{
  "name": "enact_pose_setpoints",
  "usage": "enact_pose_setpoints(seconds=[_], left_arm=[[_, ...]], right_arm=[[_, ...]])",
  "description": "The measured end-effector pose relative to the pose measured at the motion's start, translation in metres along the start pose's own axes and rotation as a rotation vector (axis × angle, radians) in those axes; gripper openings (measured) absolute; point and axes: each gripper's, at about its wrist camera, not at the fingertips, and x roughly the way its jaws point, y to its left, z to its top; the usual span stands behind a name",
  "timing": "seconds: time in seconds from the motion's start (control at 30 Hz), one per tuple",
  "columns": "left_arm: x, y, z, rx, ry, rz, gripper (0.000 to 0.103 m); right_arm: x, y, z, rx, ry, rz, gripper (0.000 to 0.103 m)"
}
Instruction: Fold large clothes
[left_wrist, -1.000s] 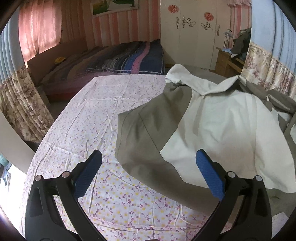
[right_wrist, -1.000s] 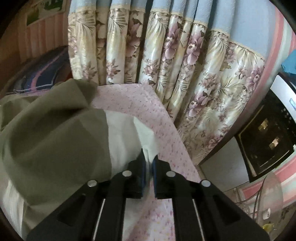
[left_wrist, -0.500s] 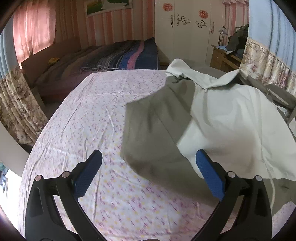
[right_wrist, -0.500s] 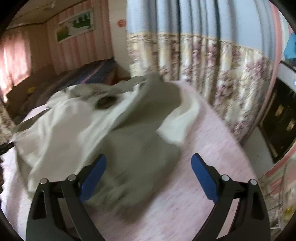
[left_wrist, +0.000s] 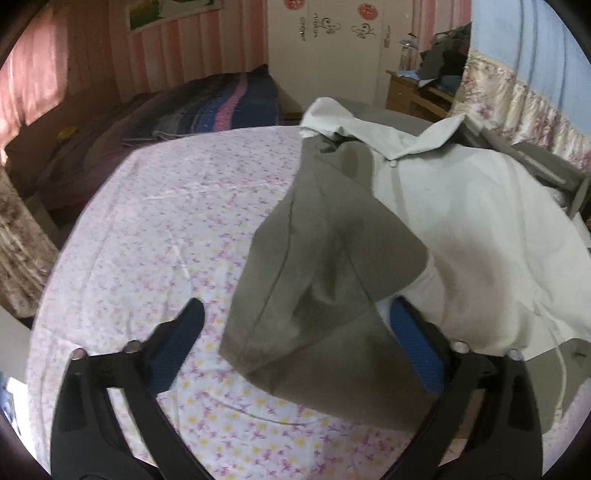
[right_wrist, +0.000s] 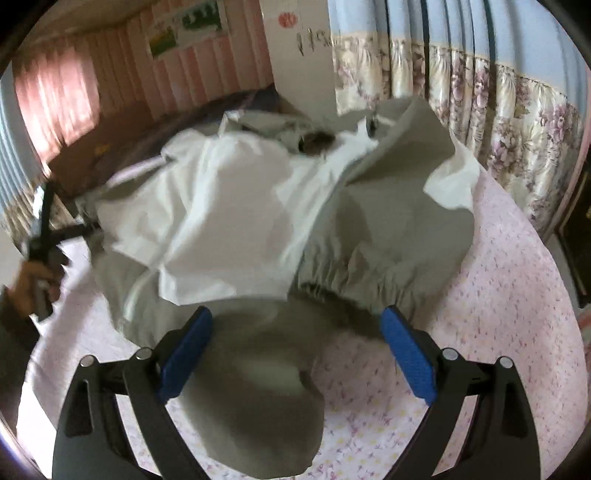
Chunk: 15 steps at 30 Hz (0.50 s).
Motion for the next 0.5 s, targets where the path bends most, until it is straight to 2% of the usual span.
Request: enact_pose_setpoints(seconds=[0.03,0.07,0.1,0.13,0.17,0.23,0.33,0.43,0.5], left_arm=[[0.001,-0.001,-0.001,-0.008,0.01,-0.032,0.063],[0.0,-0.004,-0.003,-0.01,0.014,-0.054,0.054],[-0.002,-0.007,-0.005,0.001,0.018,-0.068,0.028],[-0.002,-0.01,-0.008,0.013,0.027,-0.074,0.011],[-0.006,-0.013,-0.011,0.018,0.026,-0.056,0.01],[-0.016,-0.013,-0.017,0.011,0.019,-0.058,0.005],[-0.043,-0.011,-0.027,-0.015,-0.002,-0.068,0.005],[-0.079,-0.017,-0.035,0.002,-0.024,-0.079,0.004],[-0.103,-0.021,-0.035,0.0,-0.031,-0.123,0.004]], right_arm=[[0.004,0.001,-0.003,0.009,0.017,0.017,0.09],[0.006,0.001,-0.006,0.008,0.028,0.027,0.063],[0.01,0.001,-0.008,-0.001,0.043,0.04,0.04],[0.015,0.001,-0.011,-0.004,0.064,0.056,0.029],[0.018,0.0,-0.014,-0.002,0.068,0.06,0.021],[0.013,0.001,-0.015,-0.018,0.039,0.059,0.018],[0.002,-0.008,-0.005,-0.015,-0.014,0.039,0.015],[-0.011,-0.023,0.013,-0.021,-0.081,-0.004,0.015],[-0.019,-0.035,0.028,-0.02,-0.122,-0.032,0.014]])
